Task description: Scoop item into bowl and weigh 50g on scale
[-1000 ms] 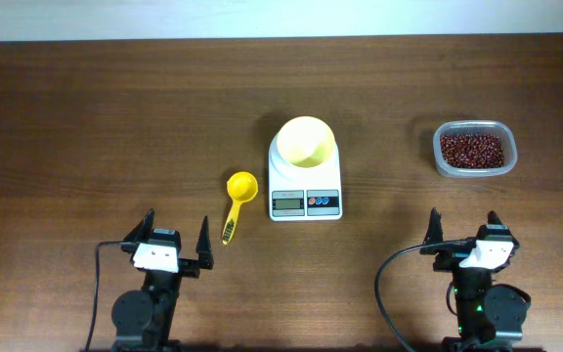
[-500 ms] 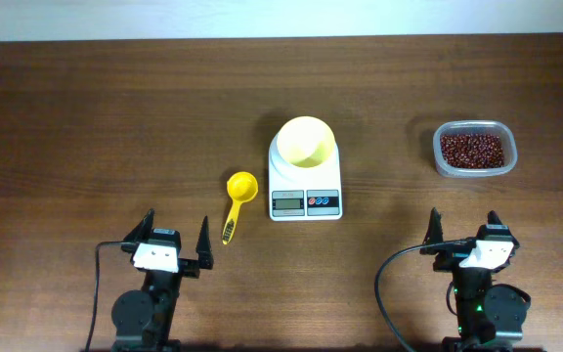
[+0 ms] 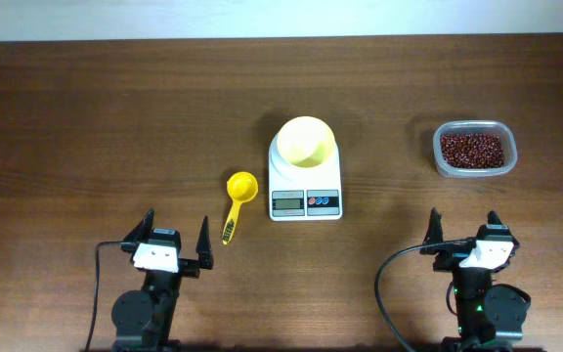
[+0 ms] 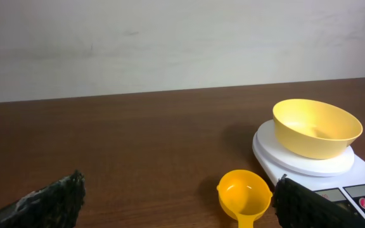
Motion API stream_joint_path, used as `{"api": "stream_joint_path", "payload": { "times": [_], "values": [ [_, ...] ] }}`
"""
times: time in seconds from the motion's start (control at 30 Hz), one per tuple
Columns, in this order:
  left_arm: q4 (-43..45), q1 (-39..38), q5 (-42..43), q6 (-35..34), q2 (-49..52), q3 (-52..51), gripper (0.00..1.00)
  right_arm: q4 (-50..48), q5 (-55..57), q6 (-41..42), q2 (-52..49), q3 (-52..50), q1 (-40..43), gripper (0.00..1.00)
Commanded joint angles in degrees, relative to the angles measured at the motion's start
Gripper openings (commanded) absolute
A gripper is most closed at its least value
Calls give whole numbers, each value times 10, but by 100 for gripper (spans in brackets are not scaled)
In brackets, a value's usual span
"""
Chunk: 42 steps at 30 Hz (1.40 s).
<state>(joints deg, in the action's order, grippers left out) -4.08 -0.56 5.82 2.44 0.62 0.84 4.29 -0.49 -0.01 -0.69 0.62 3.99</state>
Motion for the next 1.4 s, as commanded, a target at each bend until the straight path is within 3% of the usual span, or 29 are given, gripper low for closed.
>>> {"api": "stream_joint_path", "payload": {
  "times": [0.0, 0.27, 0.47, 0.6, 0.77, 1.1, 1.37],
  "values": [
    [1, 3, 9, 9, -3, -3, 99, 4, 8, 2, 4, -3, 2, 99],
    [-12, 3, 9, 8, 6, 29, 99, 4, 8, 2, 4, -3, 2, 99],
    [-46, 3, 9, 9, 87, 121, 99, 4, 8, 2, 4, -3, 2, 99],
    [-60, 3, 40, 9, 188, 204, 99, 4, 8, 2, 4, -3, 2, 99],
    [-153, 3, 71, 37, 348, 359, 99, 4, 8, 2, 4, -3, 2, 99],
    [-480, 1, 71, 51, 720, 728, 99, 4, 8, 2, 4, -3, 2, 99],
    [-537, -28, 68, 52, 893, 757, 99, 4, 8, 2, 4, -3, 2, 99]
  ]
}}
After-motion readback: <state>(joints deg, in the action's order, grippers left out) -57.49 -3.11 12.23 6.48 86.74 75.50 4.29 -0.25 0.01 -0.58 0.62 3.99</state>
